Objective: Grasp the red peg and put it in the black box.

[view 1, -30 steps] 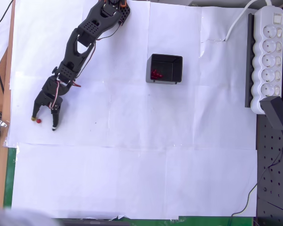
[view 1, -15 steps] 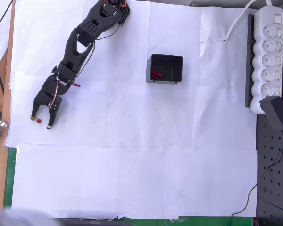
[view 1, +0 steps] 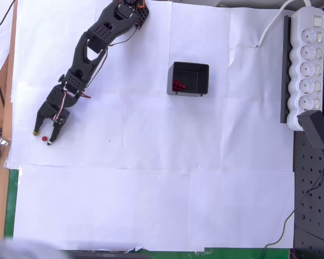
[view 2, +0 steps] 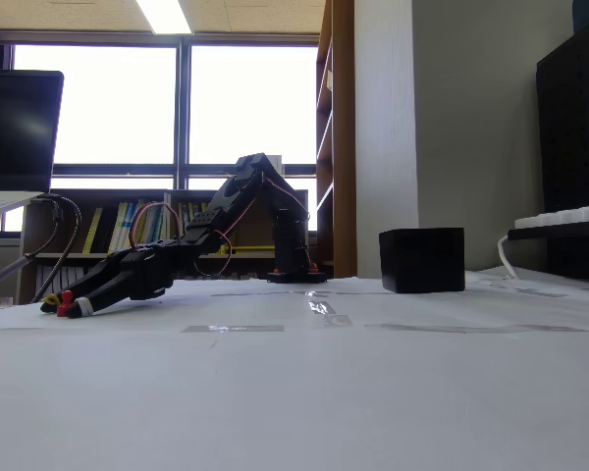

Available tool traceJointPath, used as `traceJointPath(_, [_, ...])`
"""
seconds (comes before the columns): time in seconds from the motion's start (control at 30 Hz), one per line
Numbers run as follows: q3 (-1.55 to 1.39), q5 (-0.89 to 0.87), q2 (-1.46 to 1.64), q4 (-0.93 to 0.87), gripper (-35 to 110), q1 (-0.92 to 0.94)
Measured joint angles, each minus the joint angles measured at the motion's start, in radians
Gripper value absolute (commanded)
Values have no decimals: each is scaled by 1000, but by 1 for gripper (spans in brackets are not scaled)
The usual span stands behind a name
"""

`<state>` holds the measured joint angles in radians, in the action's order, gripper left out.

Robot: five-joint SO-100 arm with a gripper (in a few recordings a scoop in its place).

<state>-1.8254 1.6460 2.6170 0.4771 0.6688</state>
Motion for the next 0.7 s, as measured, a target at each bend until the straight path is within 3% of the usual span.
traceJointPath(0.23, [0, 26, 0, 0, 0, 0])
traceJointPath(0.6, [0, 35, 0, -6, 0, 2])
traceJointPath(0.7, [-2, 15, -43, -100, 0, -5])
